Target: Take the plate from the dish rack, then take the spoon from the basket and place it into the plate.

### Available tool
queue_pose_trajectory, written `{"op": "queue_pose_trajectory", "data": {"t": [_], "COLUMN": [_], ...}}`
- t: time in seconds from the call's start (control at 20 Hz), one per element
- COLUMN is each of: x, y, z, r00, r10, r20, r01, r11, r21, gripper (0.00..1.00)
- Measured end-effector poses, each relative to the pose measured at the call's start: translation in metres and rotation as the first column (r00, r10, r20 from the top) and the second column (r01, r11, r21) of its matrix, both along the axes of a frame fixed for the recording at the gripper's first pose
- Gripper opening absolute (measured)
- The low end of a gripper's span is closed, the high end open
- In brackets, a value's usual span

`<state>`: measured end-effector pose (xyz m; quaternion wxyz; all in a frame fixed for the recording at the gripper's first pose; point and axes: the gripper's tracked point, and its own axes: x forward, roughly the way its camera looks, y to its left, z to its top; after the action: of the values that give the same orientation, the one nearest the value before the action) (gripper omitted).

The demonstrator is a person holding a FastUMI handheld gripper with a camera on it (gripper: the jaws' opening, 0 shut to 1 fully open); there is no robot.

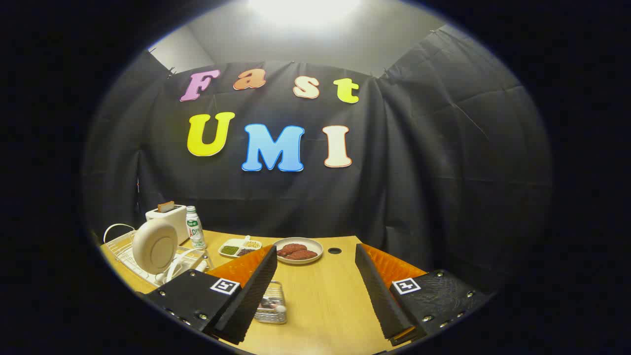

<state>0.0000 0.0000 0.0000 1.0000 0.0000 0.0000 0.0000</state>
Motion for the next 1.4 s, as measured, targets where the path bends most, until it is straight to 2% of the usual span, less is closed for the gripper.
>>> {"op": "queue_pose_trajectory", "data": {"t": [0.25,0.6,0.85,1.0,1.15,1.2,1.3,1.4], "x": [-0.022,-0.017,0.001,0.011,0.023,0.027,0.033,0.039], "y": [0.100,0.226,0.286,0.310,0.324,0.327,0.331,0.335], "z": [0.009,0.007,-0.003,-0.016,-0.035,-0.041,-0.053,-0.064], "r00": [0.996,0.981,0.972,0.966,0.956,0.951,0.940,0.927], "r10": [0.080,0.151,0.152,0.136,0.093,0.074,0.043,0.020], "r20": [-0.046,-0.120,-0.178,-0.222,-0.279,-0.299,-0.338,-0.374], "r01": [-0.081,-0.152,-0.158,-0.145,-0.108,-0.093,-0.069,-0.050], "r11": [0.997,0.988,0.987,0.989,0.993,0.994,0.996,0.996], "r21": [-0.004,0.000,-0.021,-0.026,-0.040,-0.049,-0.065,-0.072], "gripper": [0.97,0.97,0.97,0.93,0.93,0.84,0.73,0.70]}}
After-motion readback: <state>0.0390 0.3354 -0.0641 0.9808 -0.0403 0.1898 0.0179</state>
